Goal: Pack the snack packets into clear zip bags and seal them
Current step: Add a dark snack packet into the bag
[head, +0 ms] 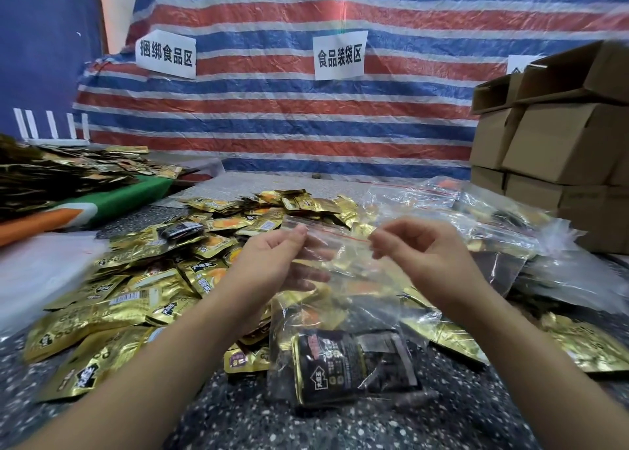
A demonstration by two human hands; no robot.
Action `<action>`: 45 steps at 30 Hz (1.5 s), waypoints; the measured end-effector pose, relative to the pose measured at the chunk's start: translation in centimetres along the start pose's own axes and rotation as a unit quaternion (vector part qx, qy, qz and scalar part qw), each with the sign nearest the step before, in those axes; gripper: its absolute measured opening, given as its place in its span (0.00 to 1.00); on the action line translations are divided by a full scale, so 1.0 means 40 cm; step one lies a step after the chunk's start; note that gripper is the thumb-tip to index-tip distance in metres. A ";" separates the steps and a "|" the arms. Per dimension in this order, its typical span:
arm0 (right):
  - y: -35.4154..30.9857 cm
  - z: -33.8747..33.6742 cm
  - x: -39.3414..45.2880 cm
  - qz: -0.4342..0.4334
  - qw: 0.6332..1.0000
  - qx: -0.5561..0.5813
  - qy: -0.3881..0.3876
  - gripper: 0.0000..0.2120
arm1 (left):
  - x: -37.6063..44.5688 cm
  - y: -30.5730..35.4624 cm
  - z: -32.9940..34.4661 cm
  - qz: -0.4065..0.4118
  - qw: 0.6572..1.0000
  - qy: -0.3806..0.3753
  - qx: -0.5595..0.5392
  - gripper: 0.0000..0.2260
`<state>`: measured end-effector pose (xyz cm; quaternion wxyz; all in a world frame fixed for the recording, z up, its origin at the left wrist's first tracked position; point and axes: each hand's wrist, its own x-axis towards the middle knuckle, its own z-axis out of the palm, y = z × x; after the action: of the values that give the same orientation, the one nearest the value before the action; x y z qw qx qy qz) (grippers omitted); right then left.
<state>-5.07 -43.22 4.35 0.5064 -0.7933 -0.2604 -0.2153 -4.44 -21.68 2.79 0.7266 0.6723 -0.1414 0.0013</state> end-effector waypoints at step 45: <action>0.105 0.065 0.095 0.220 0.953 0.184 0.100 0.02 | 0.030 -0.060 -0.007 0.065 0.982 0.118 0.129 0.19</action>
<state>0.73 -41.58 2.72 0.7020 -0.6982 -0.0625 -0.1256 -2.76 -21.86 0.67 0.6439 0.7449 -0.0962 0.1460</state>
